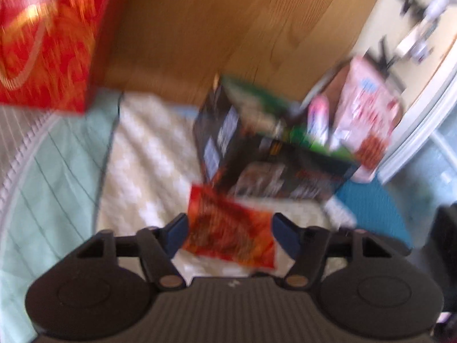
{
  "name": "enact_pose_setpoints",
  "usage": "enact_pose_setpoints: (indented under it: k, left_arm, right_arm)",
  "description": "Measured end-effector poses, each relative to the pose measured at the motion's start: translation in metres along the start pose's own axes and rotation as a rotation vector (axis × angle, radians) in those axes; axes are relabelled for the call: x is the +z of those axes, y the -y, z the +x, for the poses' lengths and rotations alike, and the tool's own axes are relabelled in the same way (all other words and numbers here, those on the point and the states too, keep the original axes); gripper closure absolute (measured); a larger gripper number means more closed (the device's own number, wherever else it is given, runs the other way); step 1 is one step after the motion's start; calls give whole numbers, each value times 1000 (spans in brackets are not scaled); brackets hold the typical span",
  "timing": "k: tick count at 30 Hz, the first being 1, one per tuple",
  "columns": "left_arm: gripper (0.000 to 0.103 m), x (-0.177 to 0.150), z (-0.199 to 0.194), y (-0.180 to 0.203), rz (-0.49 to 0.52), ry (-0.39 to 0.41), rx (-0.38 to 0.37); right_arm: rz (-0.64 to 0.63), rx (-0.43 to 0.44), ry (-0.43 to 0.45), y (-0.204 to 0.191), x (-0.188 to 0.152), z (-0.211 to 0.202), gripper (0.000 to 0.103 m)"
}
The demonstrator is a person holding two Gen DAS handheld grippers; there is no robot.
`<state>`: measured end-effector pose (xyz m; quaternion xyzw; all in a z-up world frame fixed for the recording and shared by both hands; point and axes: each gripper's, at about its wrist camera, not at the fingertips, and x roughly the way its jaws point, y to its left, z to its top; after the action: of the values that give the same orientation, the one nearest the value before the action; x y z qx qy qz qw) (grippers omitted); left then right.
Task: Organize snacks
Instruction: 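Grasp the red spicy snack bag with the left tool, then carry the red snack bag into the black box and release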
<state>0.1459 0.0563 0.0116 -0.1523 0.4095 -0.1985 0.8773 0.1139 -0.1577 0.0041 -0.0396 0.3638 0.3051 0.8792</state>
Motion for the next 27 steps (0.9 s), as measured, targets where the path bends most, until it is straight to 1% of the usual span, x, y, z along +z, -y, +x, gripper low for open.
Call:
enact_pose_setpoints:
  k: [1,2,3,4,5,6,7,11,13,14,15,17,18,19,20,21,23,25,27]
  left_arm:
    - [41,-4,0,3,13,32,6]
    - [42,-5,1,7,18,24,-8]
    - [42,-6,-1,11,21,23,-27]
    - [43,-8,-3,16,32,25,-35]
    - [49,-10,-4,19,41,24,-63]
    - [54,-12,-5,22,38,11,-111]
    - [55,-14,-4,24,29,-2,-143]
    - [55,-24,-6,35,46,14,-163]
    - [54,-27,-11,32,15,16,-189]
    - [52,-29,-17,31,2,32,-189]
    - [50,-30,-24,27,-5,56,-180]
    - [35,-32,-35,18,-20,103,-153]
    - [32,-32,-39,13,-29,115,-136]
    - [25,-28,-38,13,-39,115,-122]
    - [23,-26,-37,9,-55,105,-118]
    - [21,-25,-34,5,-72,86,-131]
    - [13,-26,-26,-1,-109,38,-187]
    - [12,-30,-18,-1,-133,6,-228]
    - [12,-34,-11,-2,-159,-16,-259]
  right_arm:
    - [-8,-8,3,-3,0,1,46]
    - [-6,-17,7,-4,1,0,61]
    - [11,-13,10,-4,-1,-1,68]
    - [33,-11,17,-2,-2,-3,74]
    - [57,-2,27,1,-3,-6,79]
    - [75,6,36,5,-5,-8,83]
    - [90,5,46,7,-7,-11,85]
    - [89,-20,76,3,-15,-20,89]
    - [117,-5,90,5,-18,-26,91]
    - [137,4,98,7,-20,-31,94]
    - [161,21,104,10,-21,-35,94]
    - [225,60,107,20,-26,-42,96]
    - [256,76,100,25,-28,-44,96]
    - [301,101,90,32,-30,-45,96]
    - [355,133,79,39,-33,-45,96]
    - [408,165,71,45,-36,-46,96]
    - [536,245,59,58,-44,-45,98]
    - [653,323,61,70,-53,-45,98]
    - [732,389,74,77,-59,-47,98]
